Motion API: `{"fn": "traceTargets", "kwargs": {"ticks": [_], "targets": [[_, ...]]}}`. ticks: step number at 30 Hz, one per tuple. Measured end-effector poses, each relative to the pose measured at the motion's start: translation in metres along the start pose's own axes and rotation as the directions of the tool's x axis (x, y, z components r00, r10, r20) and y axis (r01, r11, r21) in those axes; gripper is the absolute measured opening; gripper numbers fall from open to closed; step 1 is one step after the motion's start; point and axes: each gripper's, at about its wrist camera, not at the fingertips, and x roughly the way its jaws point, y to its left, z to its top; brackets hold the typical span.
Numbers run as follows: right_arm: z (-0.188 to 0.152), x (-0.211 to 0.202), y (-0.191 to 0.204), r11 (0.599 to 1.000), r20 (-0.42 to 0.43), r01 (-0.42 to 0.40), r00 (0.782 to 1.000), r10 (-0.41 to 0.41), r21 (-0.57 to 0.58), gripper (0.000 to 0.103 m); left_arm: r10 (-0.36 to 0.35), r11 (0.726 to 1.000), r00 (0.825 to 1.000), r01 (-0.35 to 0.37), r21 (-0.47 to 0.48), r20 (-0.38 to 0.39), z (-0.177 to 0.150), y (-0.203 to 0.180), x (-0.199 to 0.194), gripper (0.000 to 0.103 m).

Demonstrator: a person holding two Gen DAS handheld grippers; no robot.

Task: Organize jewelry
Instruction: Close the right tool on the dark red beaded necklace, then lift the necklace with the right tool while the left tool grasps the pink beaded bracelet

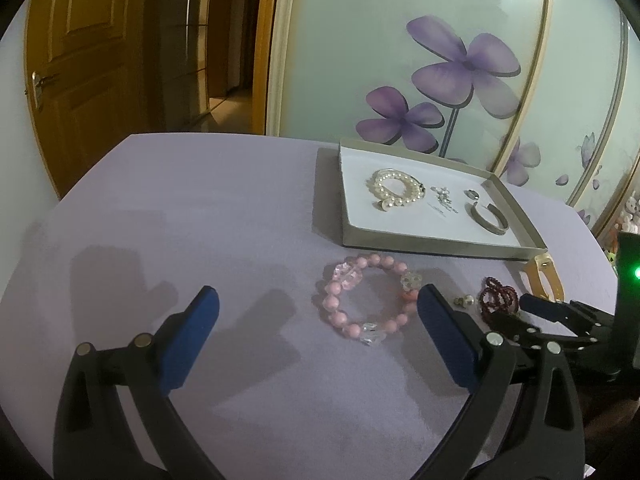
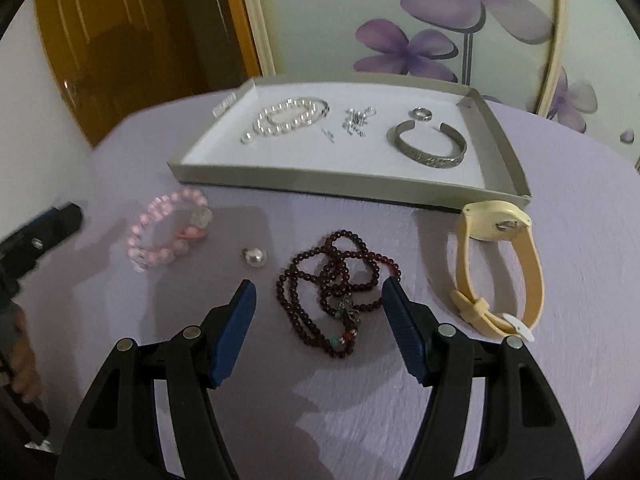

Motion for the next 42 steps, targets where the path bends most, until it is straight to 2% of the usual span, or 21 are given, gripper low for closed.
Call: {"fn": "traceTargets", "kwargs": {"ticks": [8, 9, 10, 12, 14, 16, 19, 24, 30, 35, 39, 42], "targets": [[0.002, 0.008, 0.002, 0.995, 0.016, 0.071, 0.997, -0.07, -0.067, 0.066, 0.002, 1.0, 1.0, -0.002, 0.001, -0.01, 0.0, 0.002, 0.004, 0.099], [0.001, 0.007, 0.003, 0.994, 0.023, 0.074, 0.997, -0.072, -0.078, 0.054, 0.0, 1.0, 1.0, 0.0, 0.002, -0.011, 0.0, 0.002, 0.004, 0.099], [0.001, 0.006, 0.003, 0.993, 0.029, 0.076, 0.997, -0.074, -0.086, 0.047, -0.001, 1.0, 1.0, 0.001, 0.005, -0.012, 0.0, 0.001, 0.004, 0.099], [0.001, 0.005, 0.005, 0.991, 0.034, 0.084, 0.996, -0.081, -0.103, 0.017, -0.001, 1.0, 1.0, 0.001, 0.007, -0.015, 0.0, 0.0, 0.005, 0.099], [0.002, 0.005, 0.005, 0.992, 0.032, 0.079, 0.997, -0.077, -0.093, 0.009, -0.004, 1.0, 1.0, 0.004, 0.009, -0.019, -0.001, 0.0, 0.005, 0.099], [0.002, 0.004, 0.003, 0.995, 0.026, 0.065, 0.998, -0.063, -0.072, 0.008, -0.005, 1.0, 1.0, 0.005, 0.013, -0.019, -0.001, -0.001, 0.005, 0.099], [0.004, -0.003, -0.004, 1.0, 0.026, -0.01, 1.0, 0.01, -0.01, 0.008, -0.006, 1.0, 1.0, 0.006, 0.014, -0.019, -0.001, -0.001, 0.004, 0.099], [0.019, -0.039, -0.009, 0.995, 0.136, -0.088, 0.987, 0.082, 0.04, 0.006, -0.01, 1.0, 1.0, 0.011, 0.015, -0.025, -0.002, -0.001, 0.004, 0.099], [0.037, -0.072, -0.02, 0.991, 0.237, -0.105, 0.968, 0.083, 0.083, 0.005, -0.01, 1.0, 0.999, 0.011, 0.025, -0.038, -0.002, -0.005, 0.007, 0.099], [0.043, -0.085, -0.026, 0.99, 0.273, -0.102, 0.959, 0.071, 0.099, 0.005, -0.006, 0.999, 0.998, 0.008, 0.035, -0.058, 0.002, -0.006, 0.017, 0.098], [0.048, -0.092, -0.03, 0.987, 0.301, -0.117, 0.95, 0.079, 0.112, 0.005, -0.005, 0.999, 0.997, 0.008, 0.034, -0.077, 0.008, -0.007, 0.026, 0.088], [0.052, -0.1, -0.031, 0.986, 0.326, -0.126, 0.942, 0.083, 0.111, 0.005, -0.001, 0.999, 0.996, 0.005, 0.042, -0.087, 0.009, -0.009, 0.032, 0.083]]}}
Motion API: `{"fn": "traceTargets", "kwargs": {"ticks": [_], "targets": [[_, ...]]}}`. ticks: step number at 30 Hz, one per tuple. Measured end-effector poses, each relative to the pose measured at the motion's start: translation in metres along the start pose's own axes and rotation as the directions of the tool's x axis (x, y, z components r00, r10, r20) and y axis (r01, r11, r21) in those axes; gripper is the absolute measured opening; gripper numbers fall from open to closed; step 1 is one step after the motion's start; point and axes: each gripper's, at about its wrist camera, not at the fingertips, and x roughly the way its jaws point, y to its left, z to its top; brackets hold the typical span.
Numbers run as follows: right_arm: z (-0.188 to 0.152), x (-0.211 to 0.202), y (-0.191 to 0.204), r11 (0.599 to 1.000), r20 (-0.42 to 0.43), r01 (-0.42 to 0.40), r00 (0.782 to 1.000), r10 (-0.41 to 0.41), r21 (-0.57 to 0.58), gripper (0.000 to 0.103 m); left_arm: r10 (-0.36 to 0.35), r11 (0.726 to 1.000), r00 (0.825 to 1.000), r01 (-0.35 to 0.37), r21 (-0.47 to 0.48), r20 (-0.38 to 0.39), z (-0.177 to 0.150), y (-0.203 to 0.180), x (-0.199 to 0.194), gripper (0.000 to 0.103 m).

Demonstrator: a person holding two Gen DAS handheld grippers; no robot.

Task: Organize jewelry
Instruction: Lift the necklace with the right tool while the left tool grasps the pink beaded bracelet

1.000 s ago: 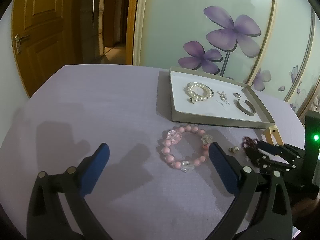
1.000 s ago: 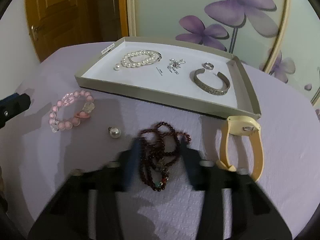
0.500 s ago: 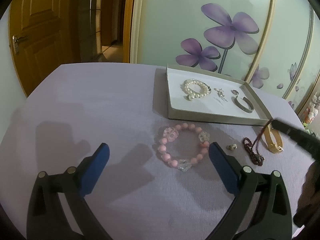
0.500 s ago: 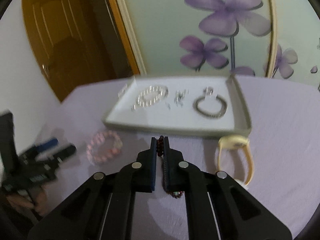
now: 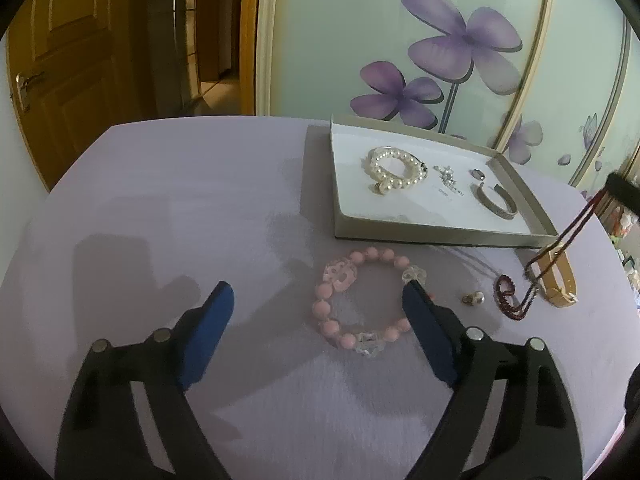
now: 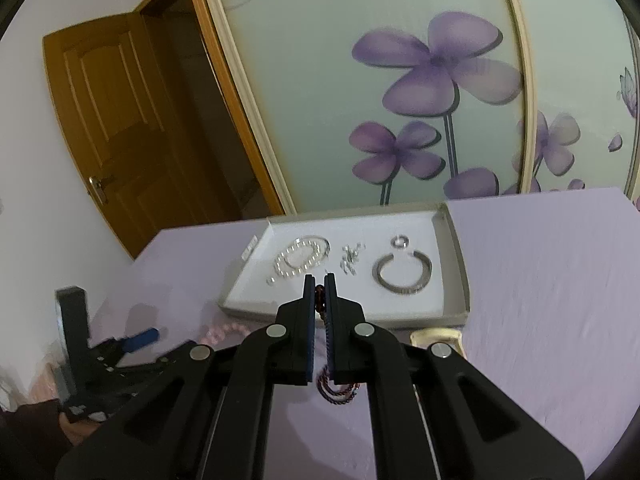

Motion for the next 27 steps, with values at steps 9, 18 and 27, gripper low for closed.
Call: {"fn": "traceTargets", "kwargs": {"ticks": [9, 18, 27], "targets": [[0.016, -0.014, 0.005, 1.0, 0.058, -0.019, 0.998, 0.02, -0.016, 0.005, -0.01, 1.0, 0.999, 0.01, 0.01, -0.04, -0.002, -0.001, 0.013, 0.069], [0.02, -0.017, 0.009, 0.999, 0.071, -0.026, 0.997, 0.028, -0.027, 0.005, -0.044, 0.999, 0.993, 0.045, 0.009, -0.106, -0.002, -0.006, 0.034, 0.039], [0.021, -0.018, 0.01, 0.999, 0.077, -0.021, 0.997, 0.023, -0.026, 0.005, -0.039, 0.999, 0.993, 0.041, 0.011, -0.109, -0.001, -0.009, 0.037, 0.036]]}}
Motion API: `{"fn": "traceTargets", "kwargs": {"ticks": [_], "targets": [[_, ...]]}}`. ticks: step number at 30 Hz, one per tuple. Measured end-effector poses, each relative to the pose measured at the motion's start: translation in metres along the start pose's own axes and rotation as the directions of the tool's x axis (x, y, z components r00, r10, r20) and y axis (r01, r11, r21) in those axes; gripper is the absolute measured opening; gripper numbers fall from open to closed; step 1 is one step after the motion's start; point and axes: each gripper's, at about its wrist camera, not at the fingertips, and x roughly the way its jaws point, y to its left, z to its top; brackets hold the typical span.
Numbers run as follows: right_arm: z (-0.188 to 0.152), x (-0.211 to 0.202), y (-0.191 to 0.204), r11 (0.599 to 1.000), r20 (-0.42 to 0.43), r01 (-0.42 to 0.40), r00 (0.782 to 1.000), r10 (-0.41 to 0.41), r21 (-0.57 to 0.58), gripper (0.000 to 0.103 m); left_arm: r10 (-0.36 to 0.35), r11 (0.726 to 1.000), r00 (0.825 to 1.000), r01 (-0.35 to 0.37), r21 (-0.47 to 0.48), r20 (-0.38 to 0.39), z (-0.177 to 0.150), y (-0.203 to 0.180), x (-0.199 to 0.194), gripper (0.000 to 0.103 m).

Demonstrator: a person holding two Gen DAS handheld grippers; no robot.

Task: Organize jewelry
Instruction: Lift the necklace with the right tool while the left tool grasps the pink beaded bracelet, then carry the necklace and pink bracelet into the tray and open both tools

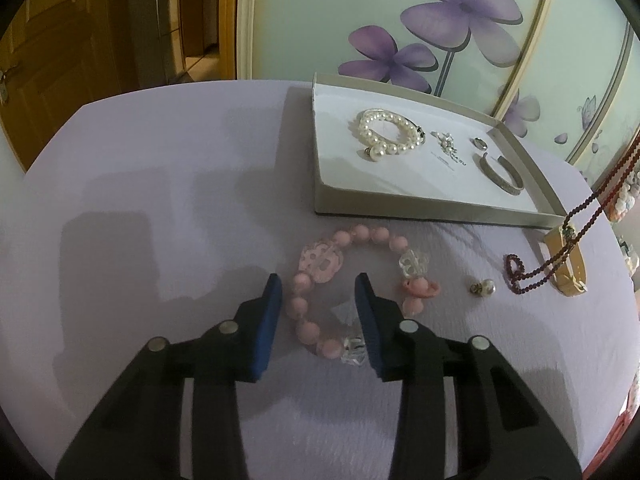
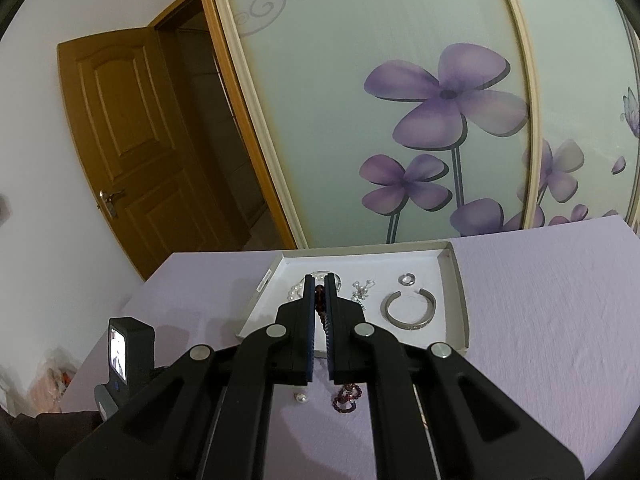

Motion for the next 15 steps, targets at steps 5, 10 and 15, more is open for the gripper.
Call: {"fn": "traceTargets", "kwargs": {"ticks": [5, 10, 15], "targets": [[0.007, -0.003, 0.002, 1.0, 0.019, -0.009, 1.0, 0.009, -0.017, 0.005, 0.016, 1.0, 1.0, -0.016, 0.001, 0.003, -0.001, 0.002, 0.001, 0.013], [0.018, -0.009, 0.008, 0.999, 0.05, -0.021, 0.998, 0.023, -0.048, 0.005, -0.002, 1.0, 1.0, 0.002, 0.01, 0.015, 0.0, 0.002, -0.004, 0.013], [0.033, -0.014, 0.011, 0.997, 0.086, -0.024, 0.996, 0.031, -0.075, 0.005, -0.051, 0.998, 0.997, 0.049, 0.036, 0.066, 0.009, -0.002, -0.027, 0.013]]}}
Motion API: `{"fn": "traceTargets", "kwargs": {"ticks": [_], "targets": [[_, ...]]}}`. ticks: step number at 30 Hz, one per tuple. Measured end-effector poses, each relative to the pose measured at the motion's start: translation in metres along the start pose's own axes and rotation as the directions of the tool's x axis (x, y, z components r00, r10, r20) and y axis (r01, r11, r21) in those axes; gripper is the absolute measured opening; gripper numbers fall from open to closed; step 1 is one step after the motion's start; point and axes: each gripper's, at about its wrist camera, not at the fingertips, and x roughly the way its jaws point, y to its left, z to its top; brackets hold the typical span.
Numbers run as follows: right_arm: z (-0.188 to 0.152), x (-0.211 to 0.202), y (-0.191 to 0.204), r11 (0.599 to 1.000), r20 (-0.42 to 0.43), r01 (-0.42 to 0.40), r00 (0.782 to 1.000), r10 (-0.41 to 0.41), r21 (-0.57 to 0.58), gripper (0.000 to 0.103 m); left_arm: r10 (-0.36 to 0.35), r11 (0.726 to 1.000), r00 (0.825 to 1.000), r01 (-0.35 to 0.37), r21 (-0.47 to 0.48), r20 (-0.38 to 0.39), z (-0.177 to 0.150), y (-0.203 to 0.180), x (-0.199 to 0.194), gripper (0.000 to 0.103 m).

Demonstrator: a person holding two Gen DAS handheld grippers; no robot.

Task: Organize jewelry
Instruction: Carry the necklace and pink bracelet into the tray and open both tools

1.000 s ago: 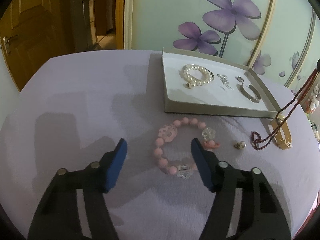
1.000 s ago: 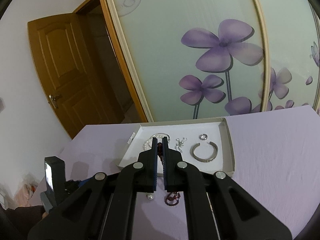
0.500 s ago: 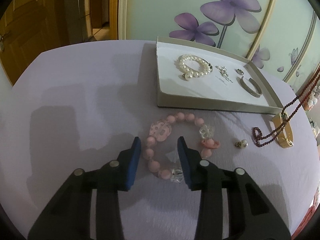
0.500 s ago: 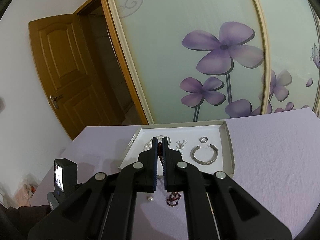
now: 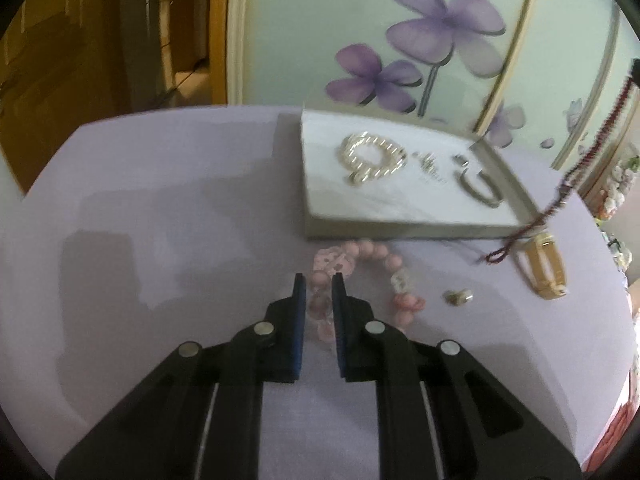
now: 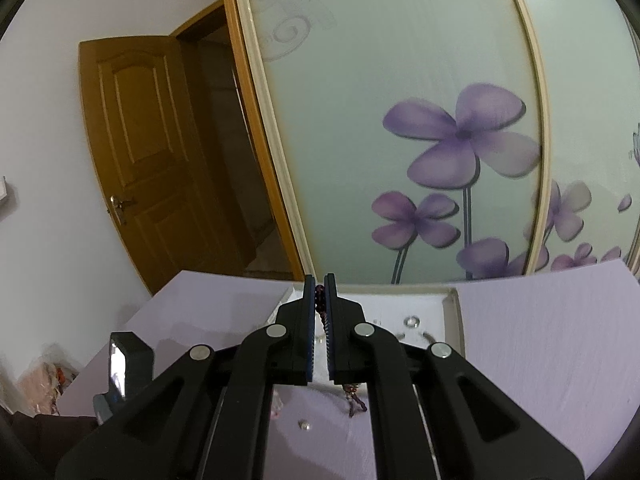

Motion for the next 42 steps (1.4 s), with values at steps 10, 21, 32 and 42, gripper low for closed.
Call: {"fn": "traceTargets", "kwargs": {"ticks": [10, 21, 32, 42], "targets": [[0.039, 0.001, -0.005, 1.0, 0.067, 0.008, 0.998, -0.007, -0.025, 0.005, -0.111, 0.99, 0.981, 0.095, 0.101, 0.161, 0.051, -0.03, -0.059, 0.013], [0.057, 0.029, -0.013, 0.998, 0.066, 0.051, 0.997, -0.049, -0.038, 0.005, -0.151, 0.985, 0.953, 0.122, 0.124, 0.264, 0.116, -0.045, -0.072, 0.013], [0.045, 0.068, -0.032, 0.994, -0.001, 0.106, 0.994, -0.106, -0.013, 0.005, -0.133, 0.987, 0.964, 0.108, 0.121, 0.23, 0.146, -0.054, -0.034, 0.013], [0.052, 0.069, -0.043, 0.991, 0.021, 0.133, 0.991, -0.133, -0.001, 0.005, -0.141, 0.983, 0.967, 0.112, 0.142, 0.213, 0.146, -0.062, -0.024, 0.013]]}}
